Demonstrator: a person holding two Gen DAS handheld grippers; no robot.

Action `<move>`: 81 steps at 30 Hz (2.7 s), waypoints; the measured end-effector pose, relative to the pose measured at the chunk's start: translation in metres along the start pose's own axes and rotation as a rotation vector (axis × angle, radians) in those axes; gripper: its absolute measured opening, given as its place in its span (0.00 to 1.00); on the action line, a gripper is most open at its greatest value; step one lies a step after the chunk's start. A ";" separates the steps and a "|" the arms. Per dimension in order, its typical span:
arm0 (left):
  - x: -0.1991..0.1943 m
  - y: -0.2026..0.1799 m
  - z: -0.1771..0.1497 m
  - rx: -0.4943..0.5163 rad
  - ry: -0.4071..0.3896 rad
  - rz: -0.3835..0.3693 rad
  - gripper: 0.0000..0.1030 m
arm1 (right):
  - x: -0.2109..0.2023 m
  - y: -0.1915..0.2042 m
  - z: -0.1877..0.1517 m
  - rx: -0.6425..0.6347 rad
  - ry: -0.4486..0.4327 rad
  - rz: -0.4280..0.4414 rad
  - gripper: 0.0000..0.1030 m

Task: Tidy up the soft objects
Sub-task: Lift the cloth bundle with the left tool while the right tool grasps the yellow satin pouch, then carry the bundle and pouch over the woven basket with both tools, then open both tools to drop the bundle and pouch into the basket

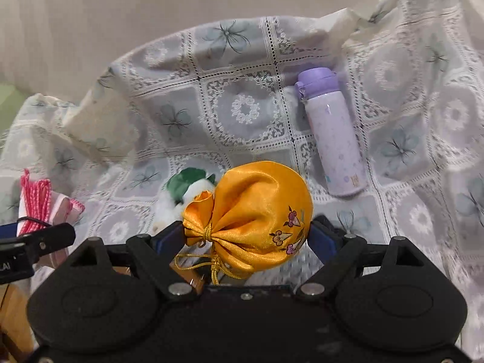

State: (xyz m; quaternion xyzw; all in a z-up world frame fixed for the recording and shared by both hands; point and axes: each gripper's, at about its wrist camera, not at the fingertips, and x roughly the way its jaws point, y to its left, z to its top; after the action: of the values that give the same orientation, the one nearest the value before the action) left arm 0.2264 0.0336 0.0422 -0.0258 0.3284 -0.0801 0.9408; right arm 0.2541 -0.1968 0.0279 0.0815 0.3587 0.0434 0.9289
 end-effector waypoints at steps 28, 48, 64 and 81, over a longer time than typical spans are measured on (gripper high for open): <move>-0.102 -0.054 -0.152 0.035 0.159 -0.028 0.73 | -0.201 -0.020 -0.169 0.179 -0.056 0.040 0.85; -0.100 -0.047 -0.197 -0.008 0.284 -0.020 0.74 | -0.220 -0.017 -0.208 0.185 0.044 0.039 0.85; -0.107 -0.044 -0.196 -0.021 0.263 0.024 0.81 | -0.216 -0.016 -0.209 0.168 0.083 0.035 0.86; -0.111 -0.043 -0.194 -0.021 0.238 0.062 0.82 | -0.220 -0.015 -0.208 0.134 0.073 0.046 0.87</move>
State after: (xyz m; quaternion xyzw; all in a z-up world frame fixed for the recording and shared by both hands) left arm 0.0141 0.0110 -0.0375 -0.0159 0.4393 -0.0499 0.8968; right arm -0.0480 -0.2173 0.0186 0.1502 0.3923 0.0438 0.9064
